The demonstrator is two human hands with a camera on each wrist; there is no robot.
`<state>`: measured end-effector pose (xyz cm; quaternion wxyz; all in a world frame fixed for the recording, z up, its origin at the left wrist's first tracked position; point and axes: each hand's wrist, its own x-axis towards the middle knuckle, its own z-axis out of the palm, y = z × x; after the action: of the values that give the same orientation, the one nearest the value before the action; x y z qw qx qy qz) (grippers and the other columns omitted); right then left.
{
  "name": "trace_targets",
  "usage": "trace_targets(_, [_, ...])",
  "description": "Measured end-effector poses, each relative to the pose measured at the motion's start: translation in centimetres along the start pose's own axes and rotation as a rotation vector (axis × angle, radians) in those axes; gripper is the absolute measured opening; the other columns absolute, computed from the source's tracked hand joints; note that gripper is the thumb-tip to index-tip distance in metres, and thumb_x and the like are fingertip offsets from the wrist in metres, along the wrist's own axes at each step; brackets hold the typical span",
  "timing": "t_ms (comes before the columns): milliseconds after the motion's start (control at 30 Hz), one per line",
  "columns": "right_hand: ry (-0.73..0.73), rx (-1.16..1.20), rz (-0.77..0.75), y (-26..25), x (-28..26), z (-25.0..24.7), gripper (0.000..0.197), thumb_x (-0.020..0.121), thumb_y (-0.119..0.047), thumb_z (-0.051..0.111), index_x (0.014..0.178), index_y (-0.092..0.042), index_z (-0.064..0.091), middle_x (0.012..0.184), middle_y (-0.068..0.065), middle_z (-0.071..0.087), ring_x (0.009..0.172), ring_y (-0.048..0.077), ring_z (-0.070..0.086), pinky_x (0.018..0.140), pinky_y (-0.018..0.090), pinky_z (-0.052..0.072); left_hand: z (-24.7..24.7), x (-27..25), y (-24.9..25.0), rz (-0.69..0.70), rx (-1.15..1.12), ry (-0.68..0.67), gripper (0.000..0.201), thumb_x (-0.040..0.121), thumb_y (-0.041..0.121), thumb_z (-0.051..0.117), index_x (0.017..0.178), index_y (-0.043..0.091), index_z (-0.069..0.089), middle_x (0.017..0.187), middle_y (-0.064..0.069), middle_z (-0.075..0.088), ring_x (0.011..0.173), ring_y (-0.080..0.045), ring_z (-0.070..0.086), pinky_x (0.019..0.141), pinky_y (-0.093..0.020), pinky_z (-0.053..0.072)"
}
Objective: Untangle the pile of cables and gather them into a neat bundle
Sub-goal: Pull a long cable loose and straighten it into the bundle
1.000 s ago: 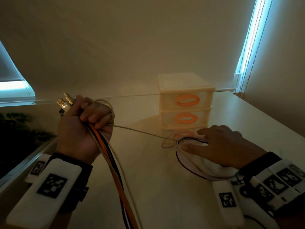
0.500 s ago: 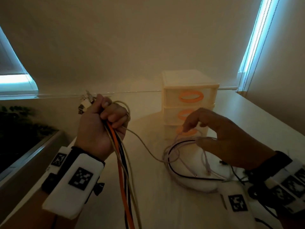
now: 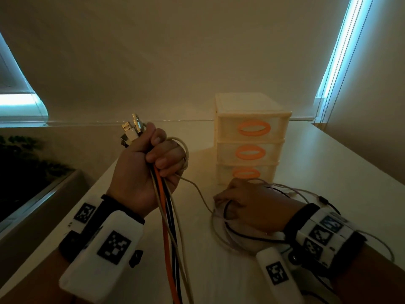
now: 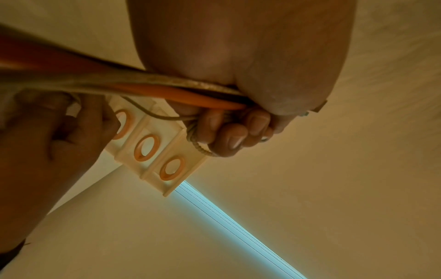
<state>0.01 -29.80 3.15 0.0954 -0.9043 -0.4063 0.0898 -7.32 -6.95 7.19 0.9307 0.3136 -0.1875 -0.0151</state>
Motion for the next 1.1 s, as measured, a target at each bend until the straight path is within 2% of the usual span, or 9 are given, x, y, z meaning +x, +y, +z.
trace_targets(133, [0.107, 0.130, 0.053, 0.0, -0.3, 0.1, 0.021, 0.099, -0.033, 0.056, 0.117, -0.031, 0.067, 0.113, -0.010, 0.060, 0.102, 0.008, 0.060, 0.089, 0.023, 0.049, -0.5, 0.1, 0.4, -0.002, 0.007, -0.023, 0.043, 0.110, 0.042, 0.029, 0.077, 0.019, 0.043, 0.054, 0.008, 0.041, 0.052, -0.007, 0.040, 0.049, -0.020, 0.027])
trace_targets(267, [0.110, 0.237, 0.115, 0.4, -0.6, -0.2, 0.010, 0.089, -0.026, 0.066, 0.098, -0.024, 0.070, 0.100, -0.012, 0.062, 0.093, 0.011, 0.063, 0.083, 0.028, 0.055, -1.4, 0.2, 1.1, 0.004, 0.000, -0.030, 0.043, 0.110, 0.041, 0.030, 0.077, 0.018, 0.043, 0.055, 0.007, 0.041, 0.052, -0.008, 0.041, 0.049, -0.021, 0.027])
trace_targets(400, [0.280, 0.578, 0.269, 1.2, -1.2, -0.1, 0.004, 0.089, -0.017, 0.065, 0.085, -0.017, 0.063, 0.086, 0.000, 0.065, 0.065, 0.014, 0.063, 0.058, 0.026, 0.055, -2.8, 0.3, 1.9, 0.026, -0.005, 0.042, 0.043, 0.110, 0.040, 0.033, 0.076, 0.018, 0.047, 0.055, 0.007, 0.040, 0.052, -0.009, 0.041, 0.049, -0.021, 0.030])
trace_targets(567, [0.480, 1.246, 0.482, 2.4, -2.4, -1.1, 0.039, 0.100, -0.043, 0.056, 0.090, -0.006, 0.061, 0.079, 0.015, 0.058, 0.055, 0.029, 0.059, 0.057, 0.041, 0.057, -4.9, 0.3, 2.3, 0.052, -0.010, 0.266, 0.042, 0.105, 0.041, 0.039, 0.070, 0.019, 0.047, 0.054, 0.009, 0.033, 0.047, -0.008, 0.037, 0.045, -0.020, 0.028])
trace_targets(667, [0.363, 1.579, 0.532, 3.0, -3.1, -1.7, 0.058, 0.096, -0.060, 0.049, 0.068, -0.011, 0.053, 0.073, 0.017, 0.061, 0.057, 0.033, 0.063, 0.061, 0.042, 0.054, -5.0, 0.4, 2.4, 0.078, 0.011, 0.347, 0.043, 0.104, 0.041, 0.039, 0.067, 0.020, 0.047, 0.053, 0.010, 0.030, 0.046, -0.006, 0.034, 0.043, -0.019, 0.028])
trace_targets(833, [0.174, 1.789, 0.467, 4.9, -3.8, -2.6, 0.095, 0.083, -0.086, 0.034, 0.065, -0.001, 0.070, 0.091, 0.027, 0.069, 0.075, 0.043, 0.067, 0.071, 0.051, 0.058, -4.7, 0.5, 2.3, 0.079, 0.045, 0.376, 0.044, 0.104, 0.042, 0.037, 0.066, 0.021, 0.046, 0.054, 0.011, 0.027, 0.046, -0.005, 0.032, 0.043, -0.018, 0.028])
trace_targets(933, [0.153, 1.801, 0.473, 5.3, -4.0, -2.9, 0.083, 0.093, -0.074, 0.036, 0.072, -0.001, 0.069, 0.093, 0.026, 0.070, 0.077, 0.043, 0.069, 0.067, 0.052, 0.059, -4.7, 0.4, 2.4, 0.099, 0.027, 0.406, 0.044, 0.104, 0.042, 0.038, 0.066, 0.021, 0.046, 0.054, 0.012, 0.027, 0.046, -0.005, 0.033, 0.043, -0.018, 0.028])
trace_targets(1033, [0.262, 1.722, 0.446, 5.6, -4.3, -3.4, 0.037, 0.104, -0.034, 0.045, 0.092, -0.005, 0.065, 0.092, 0.015, 0.072, 0.070, 0.031, 0.072, 0.057, 0.040, 0.061, -4.9, 0.4, 3.1, 0.156, 0.038, 0.473, 0.046, 0.104, 0.041, 0.037, 0.064, 0.022, 0.046, 0.053, 0.012, 0.028, 0.045, -0.004, 0.033, 0.043, -0.016, 0.028])
trace_targets(1100, [0.356, 1.797, 0.449, 5.7, -4.7, -3.9, 0.028, 0.102, -0.024, 0.046, 0.083, -0.008, 0.060, 0.088, 0.011, 0.074, 0.061, 0.024, 0.068, 0.049, 0.032, 0.058, -5.0, 0.3, 3.4, 0.169, 0.028, 0.512, 0.046, 0.104, 0.042, 0.038, 0.063, 0.022, 0.046, 0.052, 0.011, 0.028, 0.045, -0.003, 0.033, 0.043, -0.016, 0.027])
